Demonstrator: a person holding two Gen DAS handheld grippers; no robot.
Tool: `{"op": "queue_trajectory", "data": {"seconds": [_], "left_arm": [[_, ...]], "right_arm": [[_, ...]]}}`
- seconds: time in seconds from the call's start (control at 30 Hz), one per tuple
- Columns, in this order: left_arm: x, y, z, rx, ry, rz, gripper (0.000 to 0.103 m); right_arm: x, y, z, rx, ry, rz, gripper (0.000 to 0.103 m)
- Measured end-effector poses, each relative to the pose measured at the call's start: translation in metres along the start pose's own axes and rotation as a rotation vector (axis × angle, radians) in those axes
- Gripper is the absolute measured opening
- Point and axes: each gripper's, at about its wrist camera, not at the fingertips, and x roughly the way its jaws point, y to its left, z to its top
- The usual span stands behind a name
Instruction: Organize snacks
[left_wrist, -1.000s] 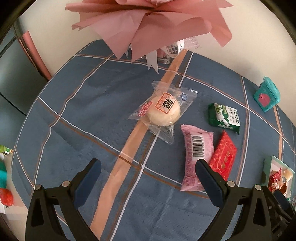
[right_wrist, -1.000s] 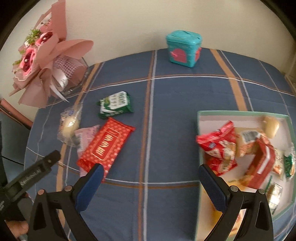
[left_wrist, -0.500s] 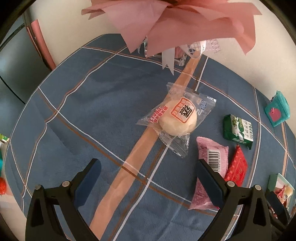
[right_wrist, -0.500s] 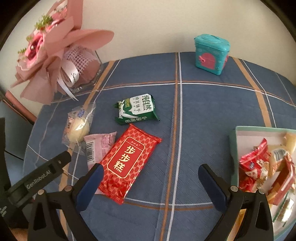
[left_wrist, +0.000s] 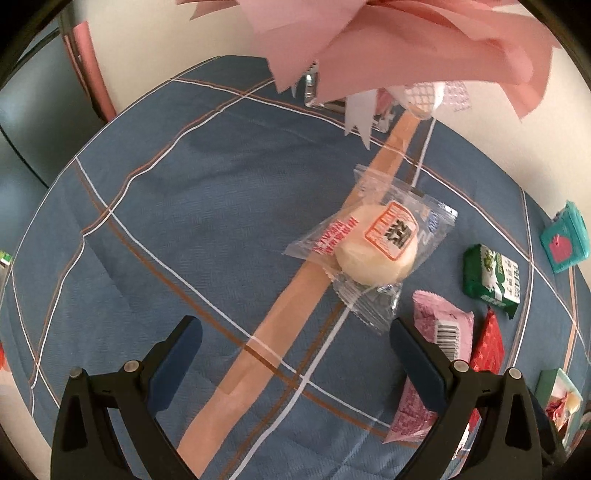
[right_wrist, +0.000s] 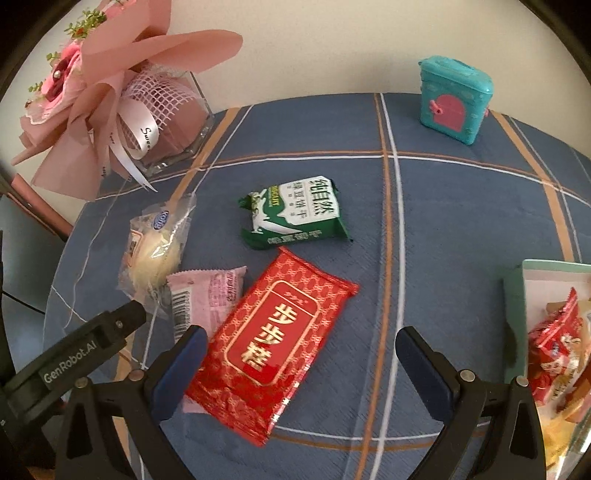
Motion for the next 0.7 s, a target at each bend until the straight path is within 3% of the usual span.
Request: {"op": "queue_trajectory", "data": {"seconds": [0.27, 0.63, 0.7], "left_arm": [[0.001, 0.008, 0.005, -0.032, -0.004, -0.019, 0.101], [0.001, -0.013, -0.002, -0.013, 0.028, -0.099, 0.101], [0.003, -0.016, -0.003, -0.02, 0.043, -0.125, 0.101]], "right_arm": [[0.014, 0.013, 0.003, 0.016, 0.005, 0.055, 0.102], [0.019, 0.011, 0.001, 0.041, 0.011, 0.12, 0.076], [0.015, 0.006, 0.0, 0.054, 0.014, 0.138, 0.066]]}}
